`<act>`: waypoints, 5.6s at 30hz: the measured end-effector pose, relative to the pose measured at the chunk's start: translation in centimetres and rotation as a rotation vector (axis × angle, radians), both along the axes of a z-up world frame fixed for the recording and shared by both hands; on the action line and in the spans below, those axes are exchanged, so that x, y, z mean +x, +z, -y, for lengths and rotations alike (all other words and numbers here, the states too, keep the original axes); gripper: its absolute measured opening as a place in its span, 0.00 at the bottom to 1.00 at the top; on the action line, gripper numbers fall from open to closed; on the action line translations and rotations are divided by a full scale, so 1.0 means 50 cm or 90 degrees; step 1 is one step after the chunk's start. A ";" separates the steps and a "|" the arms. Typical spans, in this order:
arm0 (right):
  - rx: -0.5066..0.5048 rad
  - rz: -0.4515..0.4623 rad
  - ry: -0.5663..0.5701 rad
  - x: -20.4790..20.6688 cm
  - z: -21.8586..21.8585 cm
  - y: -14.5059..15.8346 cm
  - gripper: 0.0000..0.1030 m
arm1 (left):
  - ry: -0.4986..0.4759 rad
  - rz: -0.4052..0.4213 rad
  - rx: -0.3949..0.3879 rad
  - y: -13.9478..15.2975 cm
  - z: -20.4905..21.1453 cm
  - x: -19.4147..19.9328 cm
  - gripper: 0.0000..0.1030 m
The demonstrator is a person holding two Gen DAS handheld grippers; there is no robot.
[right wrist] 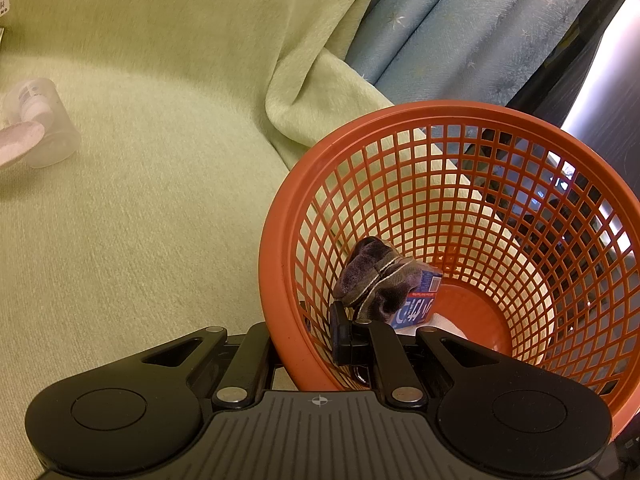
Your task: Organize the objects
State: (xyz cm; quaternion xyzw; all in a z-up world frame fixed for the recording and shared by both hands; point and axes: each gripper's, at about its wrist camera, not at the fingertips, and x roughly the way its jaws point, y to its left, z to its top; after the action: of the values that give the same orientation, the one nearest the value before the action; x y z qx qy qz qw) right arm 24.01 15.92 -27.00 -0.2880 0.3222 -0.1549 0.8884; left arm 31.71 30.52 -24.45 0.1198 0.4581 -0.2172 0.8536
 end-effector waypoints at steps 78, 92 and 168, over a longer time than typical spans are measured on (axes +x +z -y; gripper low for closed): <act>0.009 0.004 -0.004 0.014 0.001 0.001 0.06 | -0.001 0.132 -0.146 0.231 0.054 0.124 0.20; 0.009 0.004 -0.004 0.018 0.002 0.002 0.06 | 0.100 0.093 -0.087 0.077 -0.068 0.116 0.76; 0.008 0.003 -0.001 0.014 0.009 0.003 0.07 | 0.135 -0.018 -0.281 0.014 -0.037 0.054 0.67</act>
State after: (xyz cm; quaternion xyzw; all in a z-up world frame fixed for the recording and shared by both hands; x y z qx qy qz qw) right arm 24.69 15.46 -26.86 -0.2821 0.3213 -0.1541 0.8908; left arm 34.44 32.36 -23.74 -0.1213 0.4212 -0.2227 0.8708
